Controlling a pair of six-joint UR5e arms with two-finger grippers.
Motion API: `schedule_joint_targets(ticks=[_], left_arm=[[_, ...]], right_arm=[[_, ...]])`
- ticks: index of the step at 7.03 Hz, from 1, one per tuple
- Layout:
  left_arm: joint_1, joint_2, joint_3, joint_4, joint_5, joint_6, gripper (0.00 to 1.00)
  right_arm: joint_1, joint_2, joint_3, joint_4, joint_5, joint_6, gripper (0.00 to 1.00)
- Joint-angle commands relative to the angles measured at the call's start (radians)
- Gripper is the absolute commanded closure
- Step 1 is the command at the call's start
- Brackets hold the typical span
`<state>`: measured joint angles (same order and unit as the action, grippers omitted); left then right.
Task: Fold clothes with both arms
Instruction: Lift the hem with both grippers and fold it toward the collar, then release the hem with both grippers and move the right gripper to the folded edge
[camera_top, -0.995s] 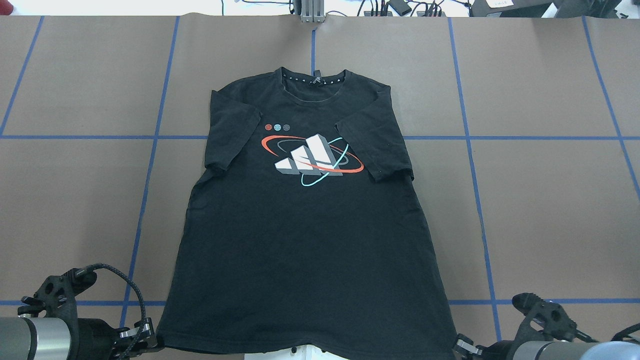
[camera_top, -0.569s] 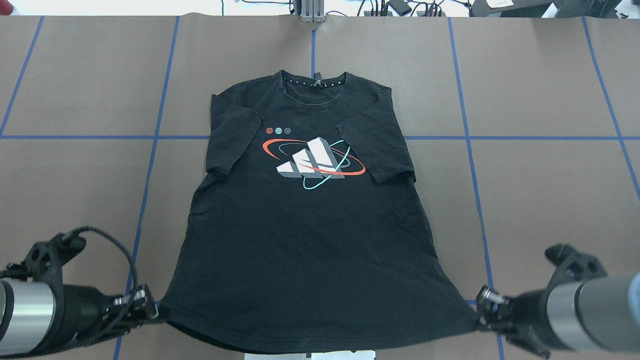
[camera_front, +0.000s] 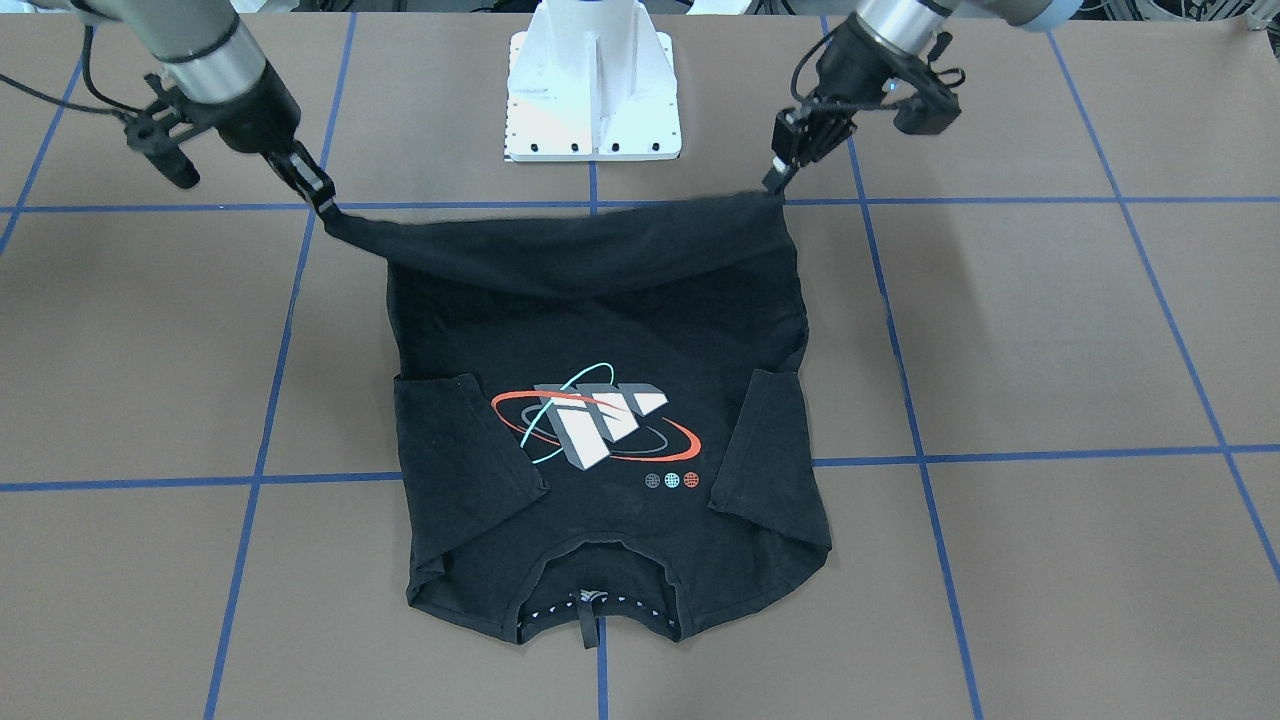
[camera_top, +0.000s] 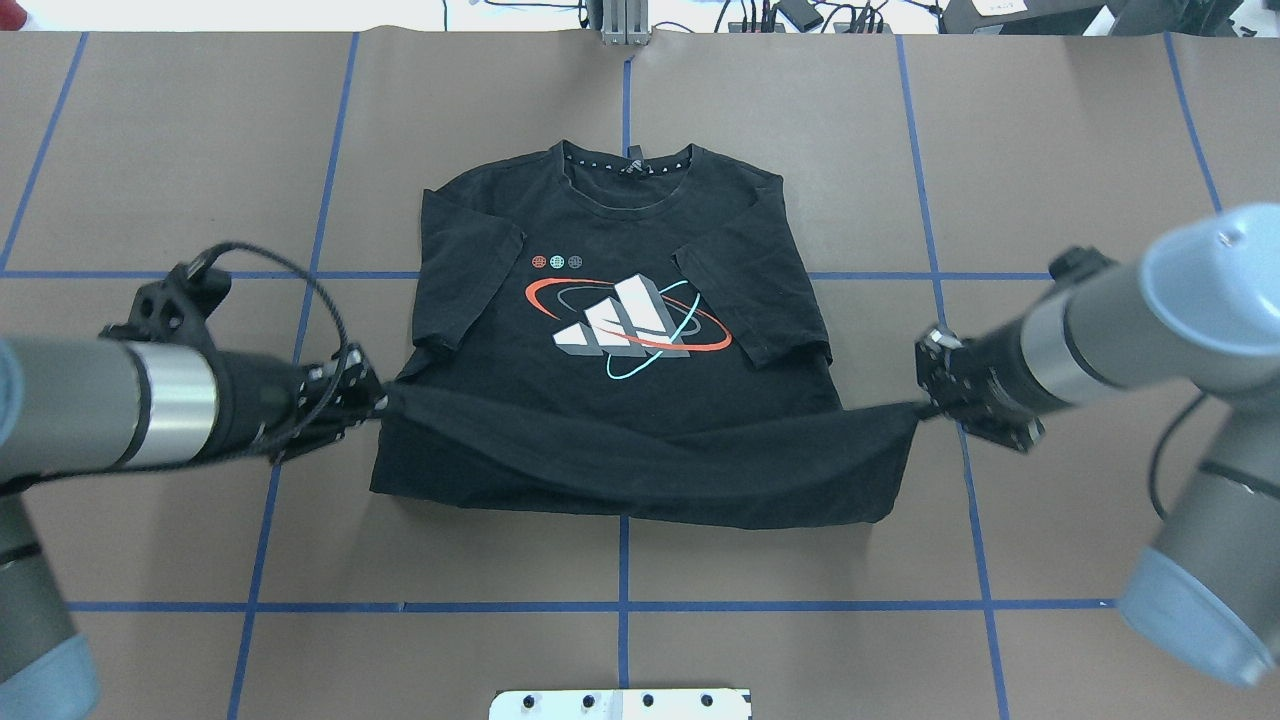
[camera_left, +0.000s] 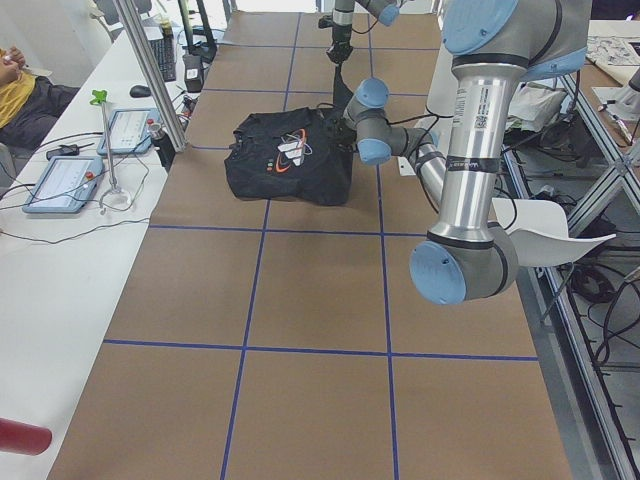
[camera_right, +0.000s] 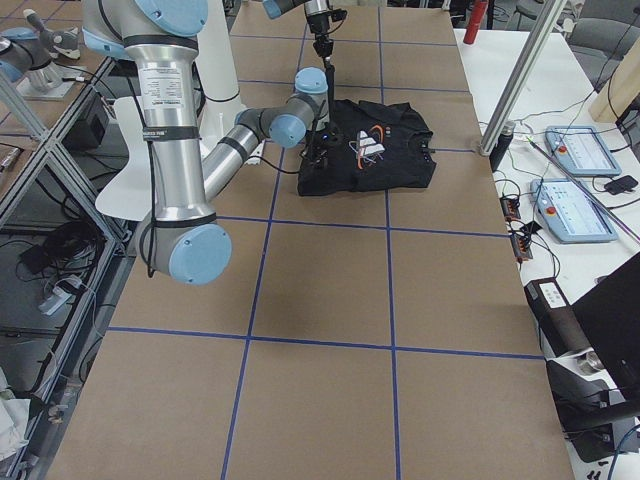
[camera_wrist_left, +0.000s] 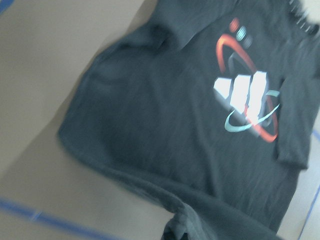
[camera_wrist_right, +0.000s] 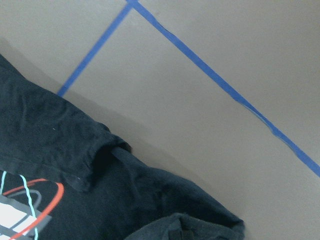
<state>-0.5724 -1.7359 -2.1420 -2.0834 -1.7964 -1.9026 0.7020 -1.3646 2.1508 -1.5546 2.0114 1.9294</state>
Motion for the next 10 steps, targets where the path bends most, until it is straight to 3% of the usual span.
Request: schedule_joint_targets(ticks=[1,4,6,7,10], left_arm=[[-0.139,-0.094,0.155,-0.007,-0.001,0.080,1.00],[-0.251,-0.203,0.366,-0.048,0.000,0.157,1.00],[-0.264,-0.243,0.555,-0.211,0.006,0.169,1.00],[-0.264,-0.299,0.645,-0.228,0.009,0.168,1.00],[-0.268,-0.370,0.887,-0.441,0.063,0.168,1.00]], right_arm=[[0.103,0.198,-0.183,-0.108,-0.005,-0.111,1.00],[0.168,0.289,-0.365,-0.098,-0.037,-0.182,1.00],[0.168,0.442,-0.576,-0.093,-0.054,-0.185,1.00],[0.162,0.482,-0.650,-0.059,-0.095,-0.187,1.00],[0.139,0.525,-0.854,0.146,-0.115,-0.173,1.00]])
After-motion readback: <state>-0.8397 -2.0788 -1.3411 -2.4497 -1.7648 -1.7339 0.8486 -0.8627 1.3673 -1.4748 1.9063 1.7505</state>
